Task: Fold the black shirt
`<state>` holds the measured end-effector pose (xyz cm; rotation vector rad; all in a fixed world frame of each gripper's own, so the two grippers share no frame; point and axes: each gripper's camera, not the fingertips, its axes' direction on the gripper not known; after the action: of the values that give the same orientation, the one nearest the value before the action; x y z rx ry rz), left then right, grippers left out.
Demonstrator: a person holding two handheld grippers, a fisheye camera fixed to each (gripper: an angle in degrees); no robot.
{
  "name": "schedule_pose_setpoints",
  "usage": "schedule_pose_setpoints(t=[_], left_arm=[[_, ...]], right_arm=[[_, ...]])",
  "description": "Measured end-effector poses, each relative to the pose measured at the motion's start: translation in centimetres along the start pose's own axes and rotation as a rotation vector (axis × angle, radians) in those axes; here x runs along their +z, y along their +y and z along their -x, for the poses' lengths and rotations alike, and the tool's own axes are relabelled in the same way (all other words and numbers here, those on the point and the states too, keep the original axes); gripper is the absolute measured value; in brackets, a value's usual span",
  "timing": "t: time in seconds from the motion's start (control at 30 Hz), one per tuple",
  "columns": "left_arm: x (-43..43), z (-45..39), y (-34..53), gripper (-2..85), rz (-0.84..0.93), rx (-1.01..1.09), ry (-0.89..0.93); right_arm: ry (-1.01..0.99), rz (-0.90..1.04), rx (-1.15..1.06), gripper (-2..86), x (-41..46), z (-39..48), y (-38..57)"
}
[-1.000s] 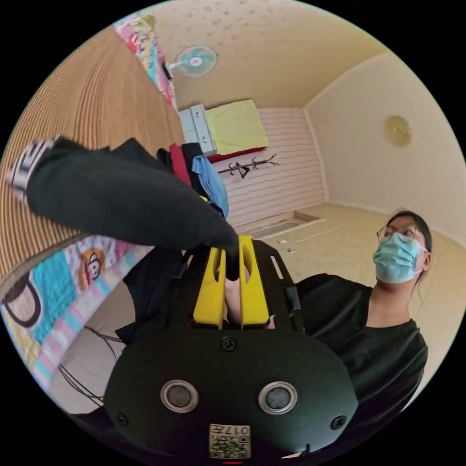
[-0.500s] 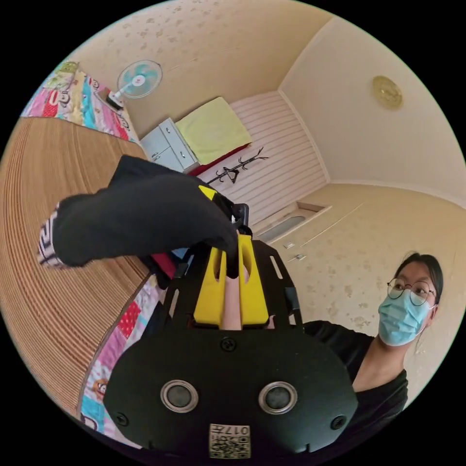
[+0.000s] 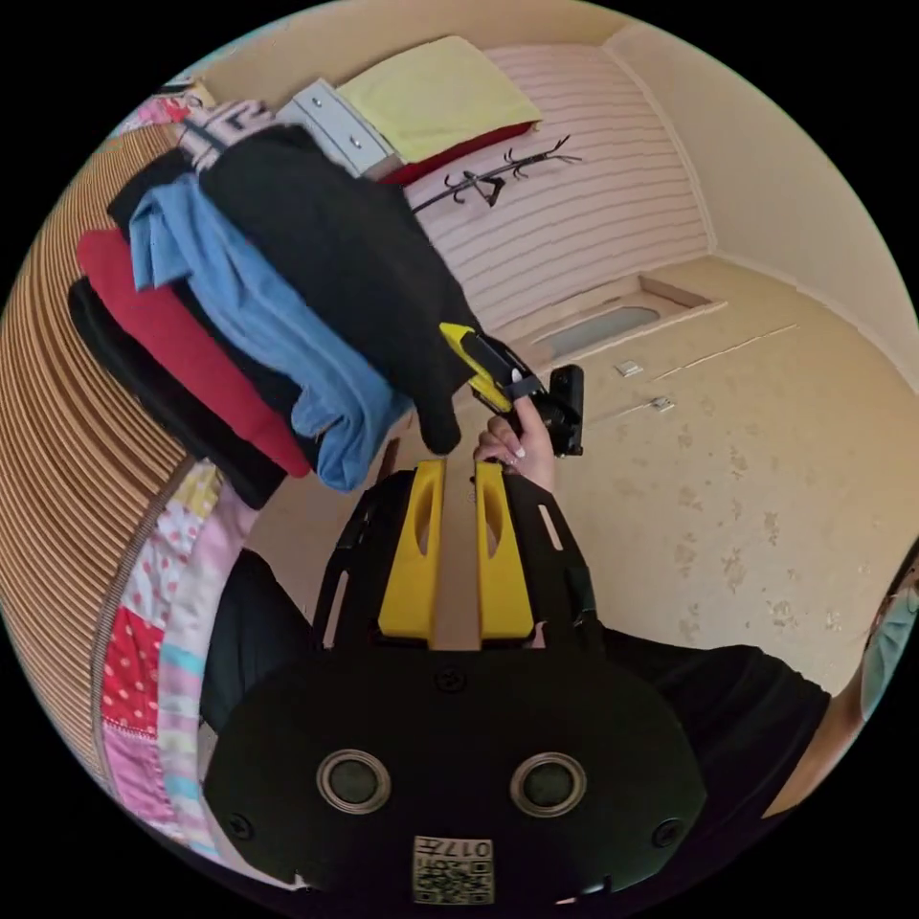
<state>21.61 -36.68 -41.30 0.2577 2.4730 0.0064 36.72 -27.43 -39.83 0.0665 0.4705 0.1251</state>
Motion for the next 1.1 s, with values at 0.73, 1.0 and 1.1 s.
schedule_pose_setpoints(t=[0.73,1.0,1.1], left_arm=[[-27.0,-18.1,30.1,-0.8,-0.362,-0.016,-1.566],[-40.0,-23.6,45.7,-0.3,-0.956,-0.383,-1.679],[-47.5,-24.9,54.4,0.0,-1.205,-0.472,-1.443]], right_arm=[[0.125,-0.136,-1.103,0.2,8.0,35.1,16.8],[-0.155,-0.191,-1.052,0.2,12.7,39.6,21.3],[-0.436,-0.013,-0.969,0.2,14.1,38.0,18.9]])
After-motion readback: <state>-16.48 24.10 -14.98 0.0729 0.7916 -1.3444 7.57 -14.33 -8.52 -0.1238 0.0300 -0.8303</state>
